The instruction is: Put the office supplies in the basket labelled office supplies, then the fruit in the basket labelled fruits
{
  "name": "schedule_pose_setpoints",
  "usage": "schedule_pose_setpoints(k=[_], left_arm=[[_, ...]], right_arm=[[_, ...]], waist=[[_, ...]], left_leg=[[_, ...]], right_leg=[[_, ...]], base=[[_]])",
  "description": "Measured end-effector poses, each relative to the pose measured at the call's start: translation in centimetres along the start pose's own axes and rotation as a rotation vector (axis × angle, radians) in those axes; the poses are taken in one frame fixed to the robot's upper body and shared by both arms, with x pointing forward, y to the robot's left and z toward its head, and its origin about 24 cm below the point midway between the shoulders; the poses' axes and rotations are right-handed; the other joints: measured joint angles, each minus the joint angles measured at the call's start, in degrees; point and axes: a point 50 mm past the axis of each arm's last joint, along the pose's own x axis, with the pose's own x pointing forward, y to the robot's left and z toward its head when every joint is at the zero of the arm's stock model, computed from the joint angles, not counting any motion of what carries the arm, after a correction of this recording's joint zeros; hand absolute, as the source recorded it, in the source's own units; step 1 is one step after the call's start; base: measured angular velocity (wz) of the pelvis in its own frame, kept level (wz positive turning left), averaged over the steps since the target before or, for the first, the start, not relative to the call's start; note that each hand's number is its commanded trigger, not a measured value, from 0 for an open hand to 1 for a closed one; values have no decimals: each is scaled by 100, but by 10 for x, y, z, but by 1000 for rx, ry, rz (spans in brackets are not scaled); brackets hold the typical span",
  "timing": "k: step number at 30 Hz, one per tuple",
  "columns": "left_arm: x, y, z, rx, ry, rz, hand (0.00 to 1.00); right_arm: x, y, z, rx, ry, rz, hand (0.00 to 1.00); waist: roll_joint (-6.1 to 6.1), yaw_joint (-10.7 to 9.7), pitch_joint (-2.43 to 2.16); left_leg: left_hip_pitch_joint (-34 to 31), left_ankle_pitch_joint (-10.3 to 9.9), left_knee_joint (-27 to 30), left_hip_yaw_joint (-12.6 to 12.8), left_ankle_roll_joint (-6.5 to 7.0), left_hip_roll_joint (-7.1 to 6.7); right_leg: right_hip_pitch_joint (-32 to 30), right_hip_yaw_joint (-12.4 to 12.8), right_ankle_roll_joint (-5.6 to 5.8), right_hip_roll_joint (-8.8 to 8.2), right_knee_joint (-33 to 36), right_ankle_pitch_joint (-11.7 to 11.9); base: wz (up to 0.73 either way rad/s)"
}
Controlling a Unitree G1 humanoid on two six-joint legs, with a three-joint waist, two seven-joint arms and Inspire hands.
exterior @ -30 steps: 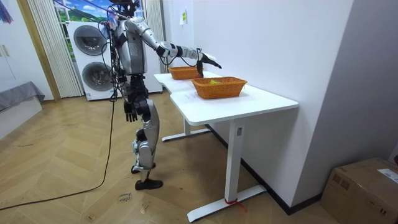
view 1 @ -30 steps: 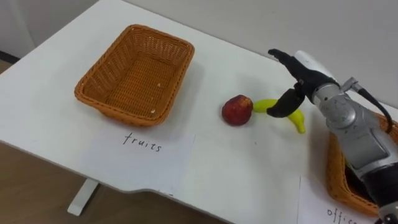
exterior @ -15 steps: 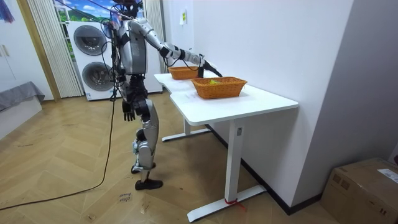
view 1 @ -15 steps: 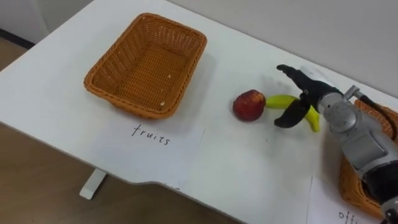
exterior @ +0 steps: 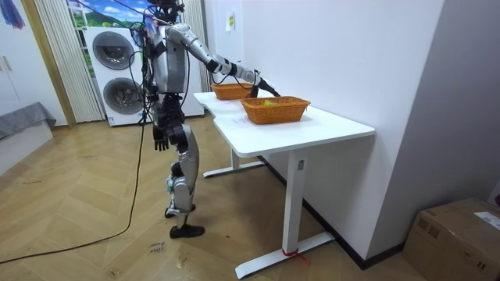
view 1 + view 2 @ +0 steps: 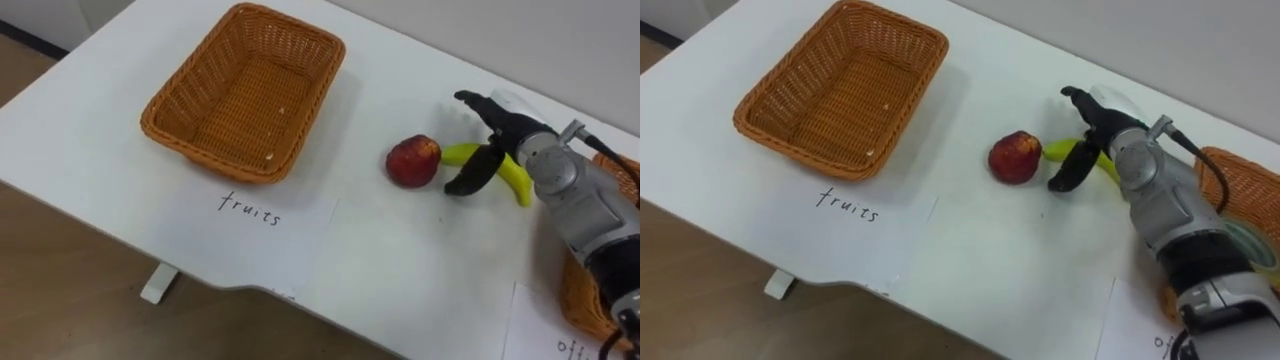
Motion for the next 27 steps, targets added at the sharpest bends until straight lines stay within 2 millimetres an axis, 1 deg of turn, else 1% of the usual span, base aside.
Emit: schedule_pose_setpoints(k=[1,3,5,6,7,9,11,14,19,22,27], left_arm=[[0,-1,1,7,-4,-2,0],[0,-1,2,12,-8,-4,0],[0,-1,3,20,-12,-3,0],[0,-2,6,30,-18,-5,0],[1,-1,9,31,-25,-4,0],[1,-2,14,36,-40,-4,0],[1,-3,19,53,-51,-8,0],[1,-5,23,71,-62,-15,0],[1,-7,28,84,-72,-21,0],[1,-7,28,89,-64,-21,0],[1,-8,30,102,-69,-24,0]], right_arm=[[1,0,-1,-1,5,1,0],[2,0,-4,-2,19,6,0],[2,0,-5,-3,25,8,0],[3,0,-7,-2,30,10,0],[4,-1,-7,-3,32,10,0],[5,-4,-5,-3,28,2,0],[5,-6,-3,-4,23,-2,0],[7,-11,-3,-3,28,-8,0],[7,-17,-5,-6,38,-15,0],[7,-16,-8,-1,53,-9,0],[9,-17,-13,14,85,8,0]], waist=[[5,0,4],[44,1,33],[45,1,33],[64,0,47],[64,0,47],[68,3,52],[93,6,65],[109,5,71],[110,55,64],[111,96,64],[92,137,51]], left_leg=[[-2,0,5,0,0,0],[-5,1,9,6,-2,1],[-16,4,12,7,-3,3],[-31,6,12,4,-5,10],[-66,8,-1,3,-9,13],[-133,35,3,4,-18,23],[-187,43,18,4,-20,25],[-233,43,70,3,-20,32],[-331,55,80,10,-26,39],[-304,55,75,3,-26,38],[-305,69,74,-9,-28,34]], right_leg=[[2,2,-5,-1,1,3],[1,-2,-10,-1,1,12],[-10,-2,-17,1,9,22],[-15,-2,-21,8,8,37],[-44,0,-29,13,10,49],[-109,1,-48,25,2,92],[-146,2,-56,28,5,104],[-195,0,-65,35,8,114],[-299,8,-78,39,19,141],[-271,5,-78,39,19,141],[-266,-5,-80,34,20,144]], base=[[0],[0],[0],[0],[0],[0],[0],[0],[-2],[0],[0]])
